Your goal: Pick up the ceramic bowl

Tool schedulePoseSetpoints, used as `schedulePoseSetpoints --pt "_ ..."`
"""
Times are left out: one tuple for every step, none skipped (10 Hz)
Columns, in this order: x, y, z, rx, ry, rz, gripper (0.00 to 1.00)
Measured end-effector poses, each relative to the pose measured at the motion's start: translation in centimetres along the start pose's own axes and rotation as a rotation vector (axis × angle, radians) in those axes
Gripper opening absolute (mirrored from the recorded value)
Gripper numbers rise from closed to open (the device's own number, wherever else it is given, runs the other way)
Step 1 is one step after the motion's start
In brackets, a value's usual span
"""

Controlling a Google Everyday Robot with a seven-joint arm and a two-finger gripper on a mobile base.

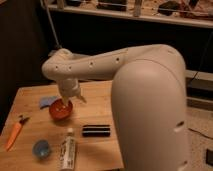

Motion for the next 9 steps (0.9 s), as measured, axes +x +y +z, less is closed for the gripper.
schedulePoseSetpoints --pt "-1.5 1.4 0.1 0.004 -0.013 -0.024 0.65" --pt "-2.6 2.4 0.4 0.001 -0.02 -0.04 0.65" --pt "-4.1 3.1 1.1 -0.009 -0.026 -0.055 0.65" --pt "-4.9 3.4 1.8 -0.023 -0.029 -0.061 0.65" --pt "-5.6 3.4 2.9 -0.036 -0.028 -0.068 0.65" --pt "-5.9 3.0 3.9 -0.044 -0.024 -0.075 0.65" --pt "-6.0 2.7 5.1 -0.056 -0.014 -0.089 0.65" --pt "-5.8 2.4 5.8 -0.06 -0.006 -0.106 0.65" --pt "-5.6 2.1 6.2 -0.061 0.001 -0.117 0.65"
